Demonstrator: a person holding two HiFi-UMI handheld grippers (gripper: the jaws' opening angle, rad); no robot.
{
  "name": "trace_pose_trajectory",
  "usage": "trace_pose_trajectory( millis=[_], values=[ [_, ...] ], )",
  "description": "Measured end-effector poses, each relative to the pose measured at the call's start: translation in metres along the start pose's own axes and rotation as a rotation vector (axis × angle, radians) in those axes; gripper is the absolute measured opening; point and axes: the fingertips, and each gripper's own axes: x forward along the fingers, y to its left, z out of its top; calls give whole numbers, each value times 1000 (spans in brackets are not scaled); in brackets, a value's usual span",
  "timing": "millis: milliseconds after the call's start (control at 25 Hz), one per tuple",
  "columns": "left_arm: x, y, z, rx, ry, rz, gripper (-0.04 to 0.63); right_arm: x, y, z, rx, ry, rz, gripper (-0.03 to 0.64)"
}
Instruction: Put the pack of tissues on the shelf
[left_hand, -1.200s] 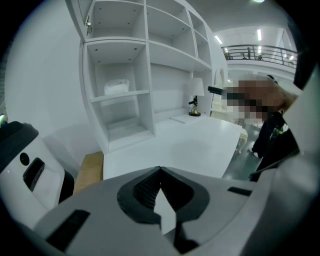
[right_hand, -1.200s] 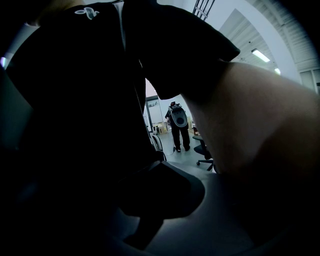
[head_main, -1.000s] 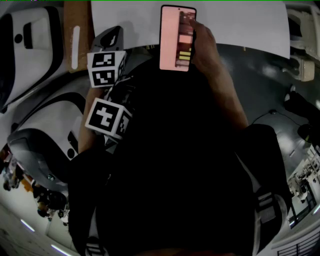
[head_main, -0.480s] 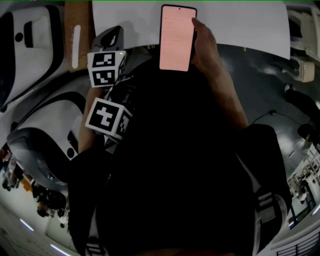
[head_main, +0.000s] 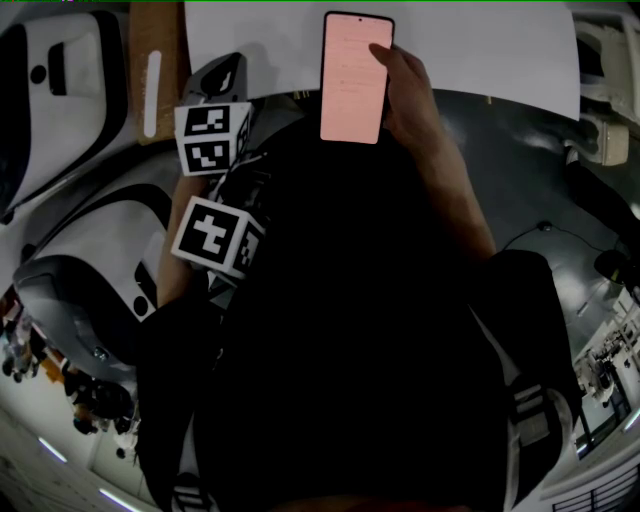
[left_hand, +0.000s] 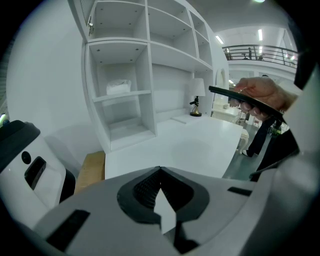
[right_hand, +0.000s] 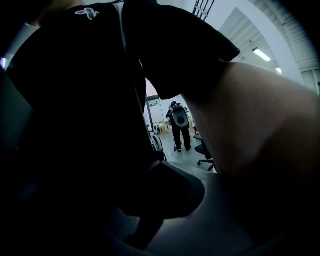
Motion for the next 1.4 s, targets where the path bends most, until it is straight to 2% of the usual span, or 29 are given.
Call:
trace_pose_trajectory(
  millis=[1400],
  values=[
    [3, -4, 1, 9, 13, -7, 9, -4, 3, 1, 2, -13, 0, 15]
  ],
)
